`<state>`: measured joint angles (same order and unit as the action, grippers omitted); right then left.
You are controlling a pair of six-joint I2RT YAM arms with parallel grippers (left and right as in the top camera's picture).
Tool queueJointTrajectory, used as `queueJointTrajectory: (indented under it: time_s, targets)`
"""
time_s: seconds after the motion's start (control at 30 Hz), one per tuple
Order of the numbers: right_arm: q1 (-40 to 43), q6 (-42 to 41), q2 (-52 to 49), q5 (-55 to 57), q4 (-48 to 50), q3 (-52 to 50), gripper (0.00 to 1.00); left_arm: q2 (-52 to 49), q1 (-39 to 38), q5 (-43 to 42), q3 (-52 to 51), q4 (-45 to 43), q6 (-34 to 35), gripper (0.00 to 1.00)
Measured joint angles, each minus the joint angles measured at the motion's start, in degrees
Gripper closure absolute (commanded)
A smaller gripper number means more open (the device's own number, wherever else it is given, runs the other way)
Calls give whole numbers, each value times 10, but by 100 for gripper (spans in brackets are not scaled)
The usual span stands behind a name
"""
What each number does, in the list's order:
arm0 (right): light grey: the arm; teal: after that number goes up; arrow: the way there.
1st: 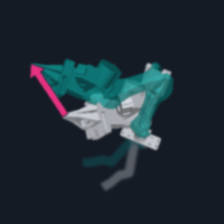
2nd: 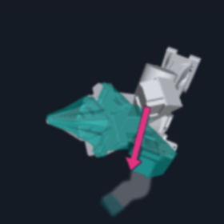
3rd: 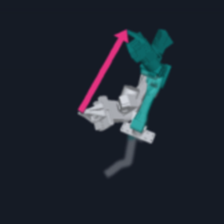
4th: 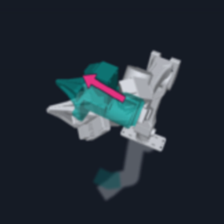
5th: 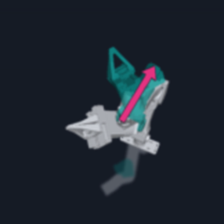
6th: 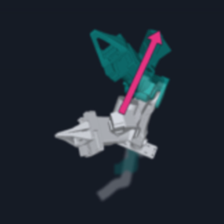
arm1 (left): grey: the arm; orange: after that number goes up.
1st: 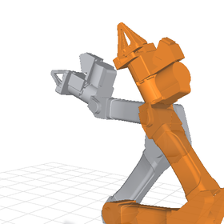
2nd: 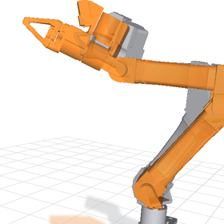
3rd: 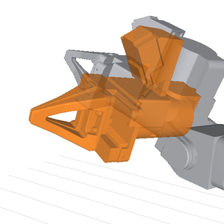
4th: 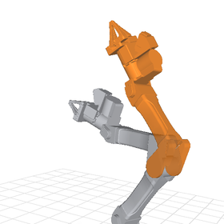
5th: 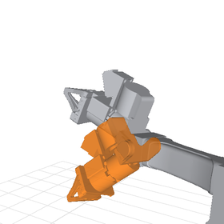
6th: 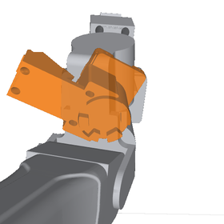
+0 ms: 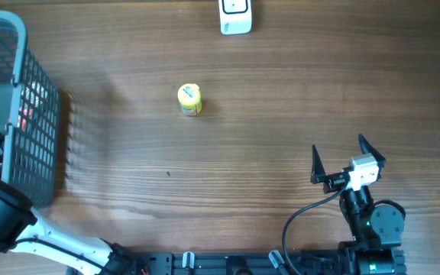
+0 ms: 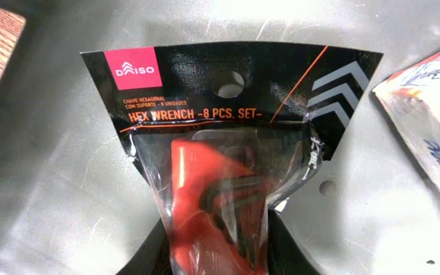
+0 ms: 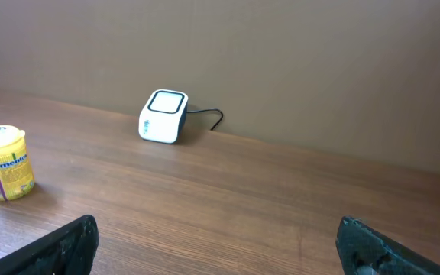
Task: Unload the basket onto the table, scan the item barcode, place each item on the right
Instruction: 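Grasp the black-and-orange hex wrench pack with the left gripper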
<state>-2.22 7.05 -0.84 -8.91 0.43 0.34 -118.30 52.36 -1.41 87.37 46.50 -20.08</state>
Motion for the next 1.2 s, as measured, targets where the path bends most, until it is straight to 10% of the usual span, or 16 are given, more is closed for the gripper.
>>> queueJointTrajectory:
  time_s: [1.2]
  targets:
    - [0, 0, 0, 0, 0, 0, 0, -14, -141, 61, 156, 12, 18, 96]
